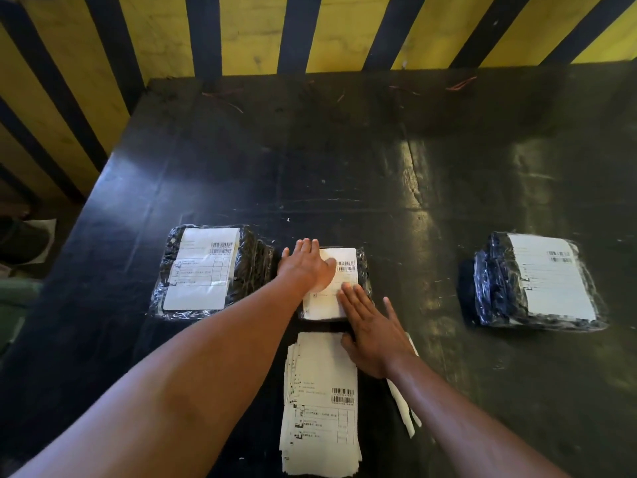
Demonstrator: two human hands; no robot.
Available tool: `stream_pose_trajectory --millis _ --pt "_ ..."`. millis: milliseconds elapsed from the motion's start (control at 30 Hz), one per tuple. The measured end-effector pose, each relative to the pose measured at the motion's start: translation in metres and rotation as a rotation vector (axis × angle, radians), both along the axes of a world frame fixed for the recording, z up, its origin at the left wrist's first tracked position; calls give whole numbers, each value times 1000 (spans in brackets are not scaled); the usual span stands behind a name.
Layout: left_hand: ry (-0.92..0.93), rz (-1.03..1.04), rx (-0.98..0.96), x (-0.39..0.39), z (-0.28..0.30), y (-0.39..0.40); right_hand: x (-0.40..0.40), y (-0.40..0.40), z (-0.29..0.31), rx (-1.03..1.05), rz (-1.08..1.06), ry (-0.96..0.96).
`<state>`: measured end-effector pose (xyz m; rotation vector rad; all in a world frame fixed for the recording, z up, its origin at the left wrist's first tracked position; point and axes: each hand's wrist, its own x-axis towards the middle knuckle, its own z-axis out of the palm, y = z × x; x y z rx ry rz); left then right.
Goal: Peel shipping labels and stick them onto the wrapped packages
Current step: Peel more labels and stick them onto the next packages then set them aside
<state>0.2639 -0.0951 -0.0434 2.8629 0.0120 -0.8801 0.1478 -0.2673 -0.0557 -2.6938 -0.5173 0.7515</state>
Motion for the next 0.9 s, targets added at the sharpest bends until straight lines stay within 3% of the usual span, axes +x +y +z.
stream_pose_trajectory --millis 67,133,200,267,333,433,533,667,900 --pt "1 96 -44 -14 -1 8 3 -1 1 55 -24 28" --pt "-52 214 -181 -42 -5 17 4 -1 4 265 -159 45" --pt "-102 378 -380 -71 -14 23 5 -2 5 446 -430 -56" --pt "-96 541 -489 -91 -24 23 10 -1 5 483 -706 -199" --pt "-54 683 -531 -100 -33 21 21 4 5 469 -868 -112" --pt "-24 829 -605 -95 -32 19 38 14 4 426 -904 140" --pt "-26 818 -645 -88 -14 16 47 14 13 427 -967 199" --pt "-165 731 -647 -83 24 7 44 0 43 477 -1048 186" --pt "-221 623 -836 -77 88 -65 16 -74 97 565 -1135 -203"
